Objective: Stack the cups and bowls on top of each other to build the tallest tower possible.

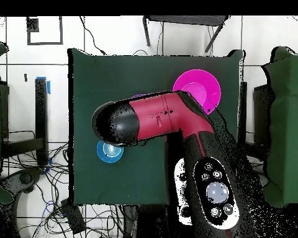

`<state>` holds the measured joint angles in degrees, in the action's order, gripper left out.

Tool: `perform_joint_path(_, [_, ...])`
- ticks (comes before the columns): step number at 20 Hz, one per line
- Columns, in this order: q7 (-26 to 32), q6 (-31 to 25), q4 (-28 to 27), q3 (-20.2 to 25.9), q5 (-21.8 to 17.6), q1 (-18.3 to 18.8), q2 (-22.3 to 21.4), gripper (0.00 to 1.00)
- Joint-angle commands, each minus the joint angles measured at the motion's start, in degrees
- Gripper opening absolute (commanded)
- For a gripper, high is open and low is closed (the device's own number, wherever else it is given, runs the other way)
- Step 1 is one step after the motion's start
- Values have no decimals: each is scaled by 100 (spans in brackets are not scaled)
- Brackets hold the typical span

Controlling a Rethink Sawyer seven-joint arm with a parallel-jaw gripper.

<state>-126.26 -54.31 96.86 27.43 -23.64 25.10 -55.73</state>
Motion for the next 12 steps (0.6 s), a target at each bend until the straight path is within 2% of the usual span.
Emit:
perform_joint_path(1, [-253, 190, -205, -281, -258, -165, 371, 0])
perform_joint_path(12, [-220, 429, -65, -387, -293, -204, 338, 0])
